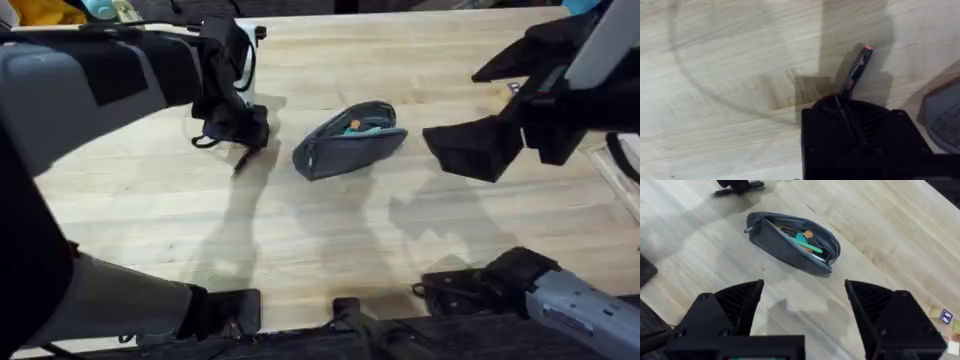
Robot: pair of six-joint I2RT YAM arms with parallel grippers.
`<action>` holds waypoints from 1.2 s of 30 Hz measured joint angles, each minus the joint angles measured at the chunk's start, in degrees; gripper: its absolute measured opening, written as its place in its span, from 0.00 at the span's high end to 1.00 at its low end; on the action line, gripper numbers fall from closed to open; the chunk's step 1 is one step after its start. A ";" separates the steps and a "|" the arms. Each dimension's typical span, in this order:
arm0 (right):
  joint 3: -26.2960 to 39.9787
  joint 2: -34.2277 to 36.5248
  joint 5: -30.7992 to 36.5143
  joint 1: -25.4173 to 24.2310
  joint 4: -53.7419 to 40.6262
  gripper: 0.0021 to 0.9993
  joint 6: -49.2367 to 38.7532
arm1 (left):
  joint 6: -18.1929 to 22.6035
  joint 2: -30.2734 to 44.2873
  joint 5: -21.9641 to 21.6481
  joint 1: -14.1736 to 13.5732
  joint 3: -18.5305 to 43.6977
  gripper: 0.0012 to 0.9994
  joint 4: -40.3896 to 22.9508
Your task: Unzip the bag, pick up the pens from the table one at a time and place them inside, then zip the bag closed.
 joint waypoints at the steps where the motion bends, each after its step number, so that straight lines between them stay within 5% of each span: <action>1: 0.00 0.00 0.00 0.00 0.00 0.00 0.00 | 0.00 -0.02 0.01 -0.14 0.44 0.96 -0.06; 16: 0.00 -0.02 0.00 0.00 0.00 0.00 0.00 | 0.00 -17.51 0.14 -5.72 5.88 0.96 1.20; 24: 0.00 -0.01 0.00 0.00 -0.22 0.00 0.00 | 0.00 -24.77 0.16 -14.96 5.88 0.96 6.61; 36: 0.00 -5.91 0.00 0.00 -0.24 0.00 0.00 | 0.22 -25.55 0.21 -27.42 5.88 0.96 9.98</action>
